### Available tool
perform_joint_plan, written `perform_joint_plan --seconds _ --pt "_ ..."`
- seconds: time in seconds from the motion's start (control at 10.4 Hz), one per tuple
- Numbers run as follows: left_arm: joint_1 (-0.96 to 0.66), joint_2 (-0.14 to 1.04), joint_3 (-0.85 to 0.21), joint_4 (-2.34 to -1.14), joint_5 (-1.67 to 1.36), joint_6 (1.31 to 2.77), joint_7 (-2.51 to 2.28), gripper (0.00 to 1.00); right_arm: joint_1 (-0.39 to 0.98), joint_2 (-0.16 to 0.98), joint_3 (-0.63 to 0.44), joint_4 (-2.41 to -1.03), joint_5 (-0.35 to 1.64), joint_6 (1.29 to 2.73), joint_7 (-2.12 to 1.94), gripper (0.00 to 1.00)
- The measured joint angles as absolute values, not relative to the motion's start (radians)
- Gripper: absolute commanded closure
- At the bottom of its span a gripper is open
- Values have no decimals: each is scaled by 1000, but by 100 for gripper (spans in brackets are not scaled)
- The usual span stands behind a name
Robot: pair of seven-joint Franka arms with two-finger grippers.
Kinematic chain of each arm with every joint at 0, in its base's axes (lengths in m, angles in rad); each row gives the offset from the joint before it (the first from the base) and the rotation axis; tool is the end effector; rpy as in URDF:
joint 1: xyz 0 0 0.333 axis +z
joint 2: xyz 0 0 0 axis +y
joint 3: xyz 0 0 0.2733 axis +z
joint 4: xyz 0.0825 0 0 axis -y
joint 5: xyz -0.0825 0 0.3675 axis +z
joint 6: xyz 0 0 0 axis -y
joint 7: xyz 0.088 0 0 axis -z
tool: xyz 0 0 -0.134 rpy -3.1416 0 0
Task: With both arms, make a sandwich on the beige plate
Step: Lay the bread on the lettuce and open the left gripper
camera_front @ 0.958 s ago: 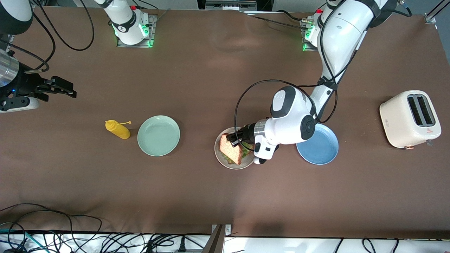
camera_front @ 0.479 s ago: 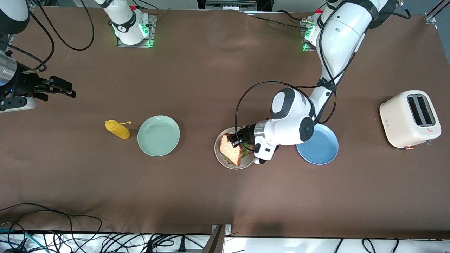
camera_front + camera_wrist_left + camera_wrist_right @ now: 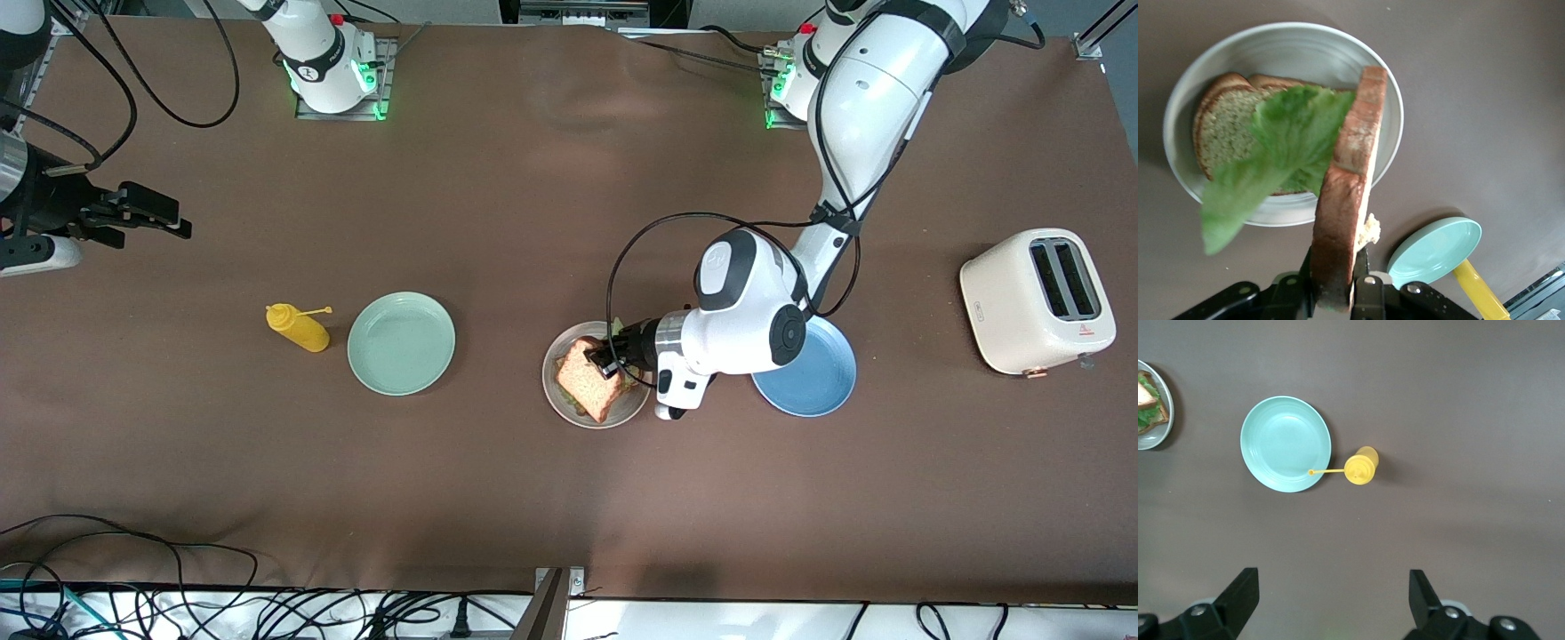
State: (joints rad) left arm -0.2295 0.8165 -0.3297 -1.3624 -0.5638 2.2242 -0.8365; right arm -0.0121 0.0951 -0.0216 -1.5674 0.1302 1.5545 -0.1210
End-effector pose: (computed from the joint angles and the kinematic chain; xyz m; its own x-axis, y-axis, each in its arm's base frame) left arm 0.6086 -0.3633 0.2241 0.7022 0.4804 -0.5255 0.6958 -0.6194 0.3636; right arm 0.5550 -0.0007 0.5041 0.9919 0.0883 -0.0915 0.0751 -0.9874 -0.1393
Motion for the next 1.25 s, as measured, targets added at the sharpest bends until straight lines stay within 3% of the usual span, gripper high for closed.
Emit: perform_joint_plan --seconds 0.1,0.29,1.25 --pt "-226 818 -330 -1370 -564 2218 -837 12 -13 99 -33 -1567 129 1548 -121 0" --pt "-226 819 -330 -1373 -564 2194 -837 0 -13 101 -40 -1567 129 1545 -121 0" --pt "-225 831 -330 -1425 -564 2165 -837 0 -11 138 -38 -1559 125 1544 -121 0"
